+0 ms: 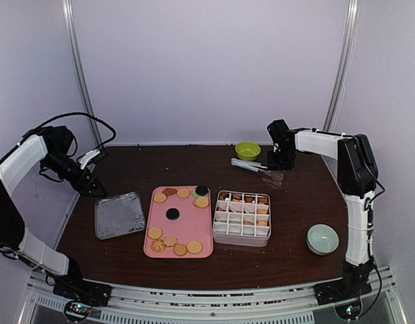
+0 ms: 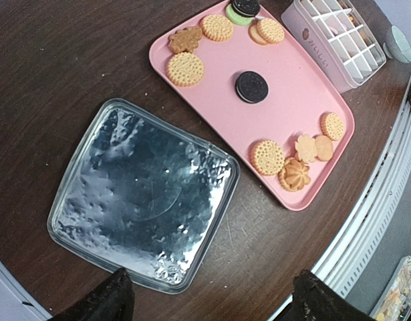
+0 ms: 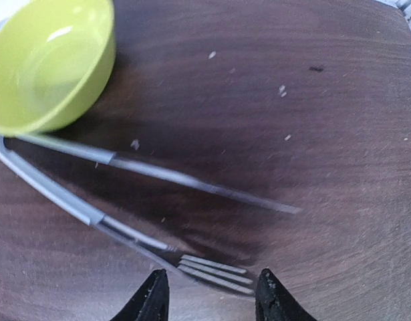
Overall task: Pack the cookies
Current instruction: Adjust the clamp at the center of the board.
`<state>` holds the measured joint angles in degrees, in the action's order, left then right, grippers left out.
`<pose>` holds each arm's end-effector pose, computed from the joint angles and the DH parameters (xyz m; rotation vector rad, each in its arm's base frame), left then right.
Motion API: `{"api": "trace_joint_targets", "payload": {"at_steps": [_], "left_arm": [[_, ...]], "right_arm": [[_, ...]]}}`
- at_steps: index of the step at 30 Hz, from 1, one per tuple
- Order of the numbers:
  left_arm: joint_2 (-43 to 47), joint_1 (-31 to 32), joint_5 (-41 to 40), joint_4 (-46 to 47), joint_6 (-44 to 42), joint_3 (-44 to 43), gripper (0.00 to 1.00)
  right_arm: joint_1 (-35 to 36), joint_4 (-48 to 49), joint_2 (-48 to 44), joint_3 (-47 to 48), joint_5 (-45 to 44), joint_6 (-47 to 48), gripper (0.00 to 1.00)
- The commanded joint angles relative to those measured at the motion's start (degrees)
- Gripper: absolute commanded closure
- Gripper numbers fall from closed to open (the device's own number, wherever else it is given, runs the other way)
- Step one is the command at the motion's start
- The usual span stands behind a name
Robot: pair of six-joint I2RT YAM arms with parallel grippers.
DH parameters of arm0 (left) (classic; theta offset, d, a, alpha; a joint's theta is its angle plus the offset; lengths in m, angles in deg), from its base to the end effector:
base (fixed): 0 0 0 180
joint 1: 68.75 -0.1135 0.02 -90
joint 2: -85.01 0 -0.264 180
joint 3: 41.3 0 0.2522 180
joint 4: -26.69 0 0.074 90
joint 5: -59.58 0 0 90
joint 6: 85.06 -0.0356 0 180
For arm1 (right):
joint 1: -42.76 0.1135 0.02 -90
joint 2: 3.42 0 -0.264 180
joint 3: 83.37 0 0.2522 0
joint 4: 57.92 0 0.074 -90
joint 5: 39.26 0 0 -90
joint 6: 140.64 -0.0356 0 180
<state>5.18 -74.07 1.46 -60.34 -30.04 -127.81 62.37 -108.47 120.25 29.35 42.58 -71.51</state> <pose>0.2420 0.0037 0.2999 0.7602 2.6146 -0.6507 0.4408 0.1517 0.1893 0.0765 2.6258 0.0550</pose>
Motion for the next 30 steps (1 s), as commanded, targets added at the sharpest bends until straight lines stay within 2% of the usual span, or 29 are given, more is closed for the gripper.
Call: {"api": "trace_joint_targets", "payload": {"at_steps": [1, 8, 12, 19, 25, 30], "left_arm": [[0.15, -0.52, 0.07, 1.06, 0.28, -1.38, 0.15], [0.07, -0.54, 0.12, 0.84, -0.06, -1.69, 0.16], [0.28, -0.56, -0.07, 0.58, -0.5, -2.23, 0.16], [0.25, -0.57, 0.99, 0.4, -0.88, -3.29, 0.16], [1.08, -0.52, 0.83, 0.86, -1.13, -2.13, 0.16], [1.59, -0.5, 0.41, 1.21, -1.19, -1.43, 0.16]], "right_arm": [[-1.6, -4.12, 3.19, 6.74, 2.48, -2.26, 0.55], [-1.56, -11.49, 7.88, 15.09, 1.85, -2.71, 0.55], [-1.29, -15.64, 9.39, 16.37, 4.34, -3.33, 0.57], [-0.51, -14.97, 7.02, 11.2, 4.03, -4.71, 0.59], [-0.43, -14.95, 9.09, 10.45, 5.97, -5.26, 0.63], [-0.28, -11.78, 7.43, 7.27, 5.26, -5.77, 0.65]]}}
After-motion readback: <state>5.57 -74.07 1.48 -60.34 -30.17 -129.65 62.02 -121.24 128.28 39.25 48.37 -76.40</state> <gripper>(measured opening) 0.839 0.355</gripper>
